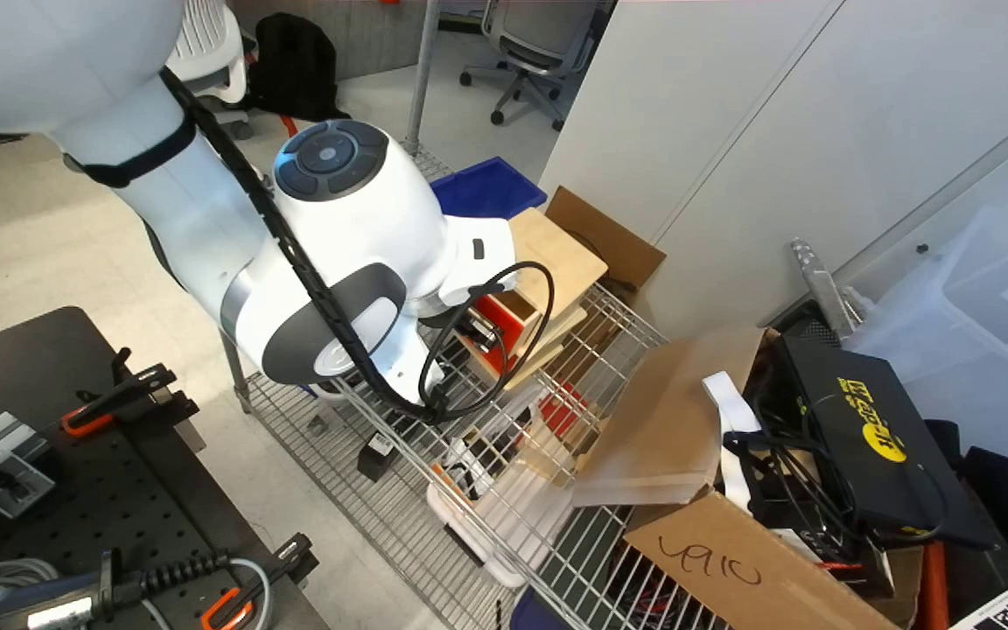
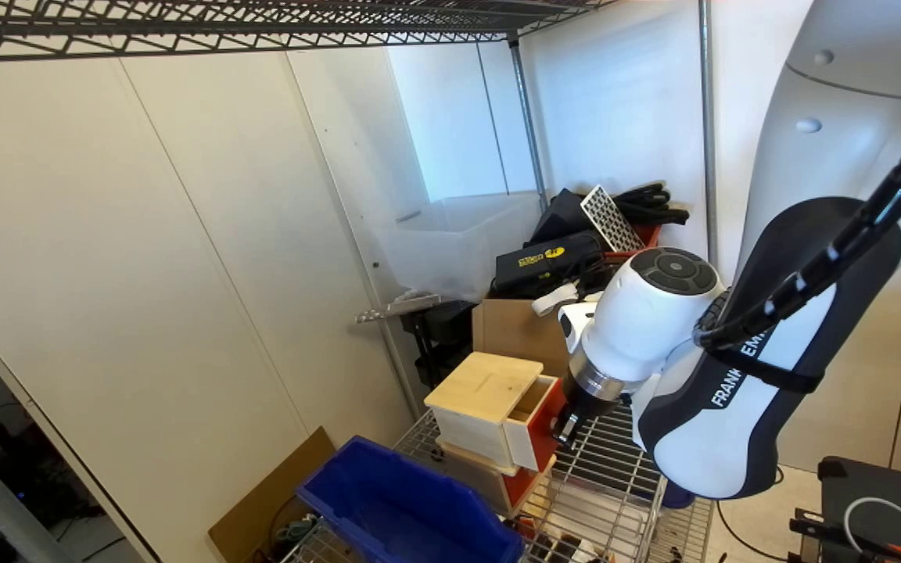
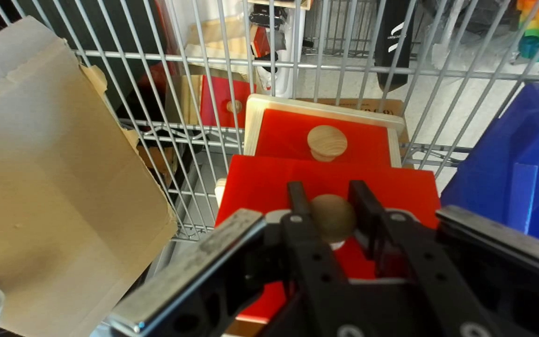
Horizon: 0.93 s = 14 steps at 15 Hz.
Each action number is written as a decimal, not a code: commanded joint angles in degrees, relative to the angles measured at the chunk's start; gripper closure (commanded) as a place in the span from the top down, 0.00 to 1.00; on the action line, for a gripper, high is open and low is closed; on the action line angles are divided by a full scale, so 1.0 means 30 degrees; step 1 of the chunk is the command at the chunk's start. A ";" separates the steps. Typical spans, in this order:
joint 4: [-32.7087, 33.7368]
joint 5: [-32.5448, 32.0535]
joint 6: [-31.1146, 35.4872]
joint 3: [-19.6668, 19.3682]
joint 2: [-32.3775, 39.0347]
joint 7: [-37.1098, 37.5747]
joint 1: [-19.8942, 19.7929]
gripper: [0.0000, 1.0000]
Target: Open the chest drawer
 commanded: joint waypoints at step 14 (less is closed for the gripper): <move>-0.1095 -0.0147 0.0868 -0.0145 -0.0900 -0.0307 0.0080 0.07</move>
